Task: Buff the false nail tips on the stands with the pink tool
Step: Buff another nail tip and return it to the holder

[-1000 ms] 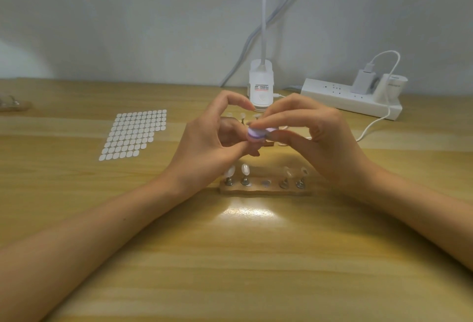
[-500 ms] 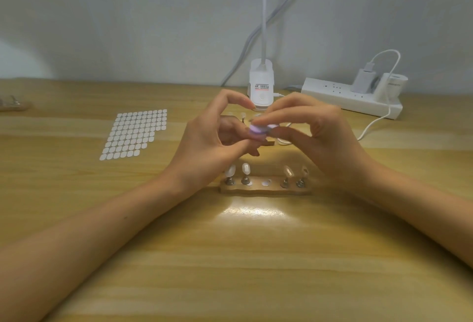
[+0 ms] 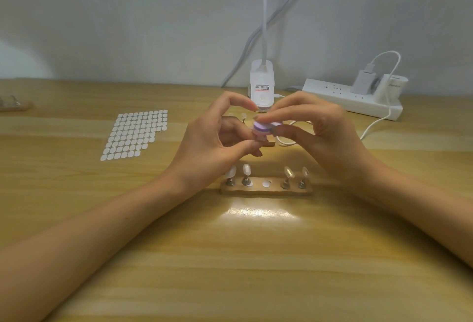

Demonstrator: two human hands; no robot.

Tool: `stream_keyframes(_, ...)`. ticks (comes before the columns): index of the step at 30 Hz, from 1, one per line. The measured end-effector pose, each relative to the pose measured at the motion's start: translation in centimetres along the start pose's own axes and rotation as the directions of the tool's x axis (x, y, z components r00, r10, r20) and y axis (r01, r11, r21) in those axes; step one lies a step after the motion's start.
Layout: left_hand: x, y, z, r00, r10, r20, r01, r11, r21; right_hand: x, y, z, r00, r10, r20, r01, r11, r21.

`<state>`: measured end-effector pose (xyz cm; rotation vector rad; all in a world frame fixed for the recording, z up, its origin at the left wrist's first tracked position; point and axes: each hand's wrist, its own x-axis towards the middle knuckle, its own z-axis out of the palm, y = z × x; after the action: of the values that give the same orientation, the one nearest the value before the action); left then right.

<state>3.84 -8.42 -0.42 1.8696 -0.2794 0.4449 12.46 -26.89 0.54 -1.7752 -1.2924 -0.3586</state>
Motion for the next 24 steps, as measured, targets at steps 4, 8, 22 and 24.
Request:
stream_keyframes(4, 0.0, 0.0, 0.0, 1.0, 0.003, -0.001, -0.003, 1.0, -0.017, -0.1, -0.3, 0.3, 0.994, -0.091, 0.063, 0.092, 0.996, -0.008)
stream_keyframes(8, 0.0, -0.1, 0.0, 1.0, -0.018, -0.009, 0.017, 0.999, -0.036, 0.0, -0.1, -0.1, 1.0, -0.01, 0.002, 0.01, 1.0, 0.009)
stream_keyframes(22, 0.0, -0.1, -0.4, 0.999, -0.003, -0.048, 0.002, 0.999, -0.039, -0.2, 1.2, -1.2, 0.987, 0.084, -0.134, -0.101, 0.987, -0.128)
stream_keyframes(24, 0.0, 0.0, -0.4, 0.998, -0.012, -0.056, 0.008, 0.998, -0.062, -0.4, 1.3, -1.3, 0.977, 0.151, -0.148, -0.165, 0.983, -0.085)
